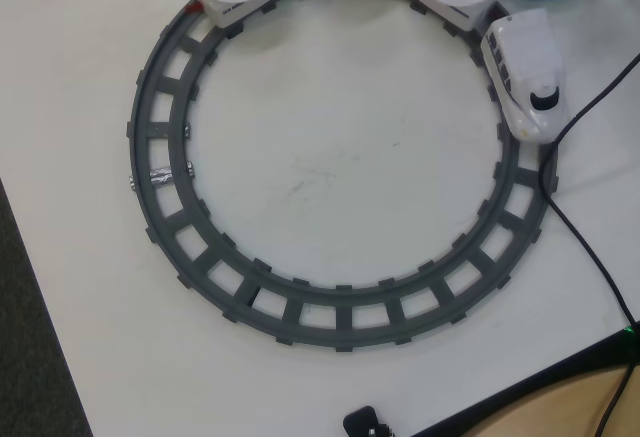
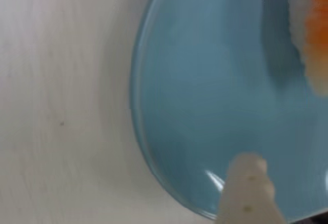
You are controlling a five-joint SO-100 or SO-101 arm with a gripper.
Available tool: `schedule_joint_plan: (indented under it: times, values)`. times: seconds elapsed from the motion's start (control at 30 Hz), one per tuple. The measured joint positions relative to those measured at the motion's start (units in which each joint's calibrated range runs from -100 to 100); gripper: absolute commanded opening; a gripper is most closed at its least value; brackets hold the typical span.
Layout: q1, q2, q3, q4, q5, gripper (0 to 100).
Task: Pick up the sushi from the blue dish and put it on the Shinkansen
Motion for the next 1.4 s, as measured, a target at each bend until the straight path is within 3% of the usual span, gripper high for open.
schedule_joint_plan:
  times: [0.67, 1.0, 1.4]
  values:
    - [-4.65, 5.73, 0.00, -9.45, -0.84, 29]
    - [-4.41, 5.89, 0.90, -9.45, -0.84, 1]
    - [-4.25, 5.81, 0.99, -9.45, -0.84, 2]
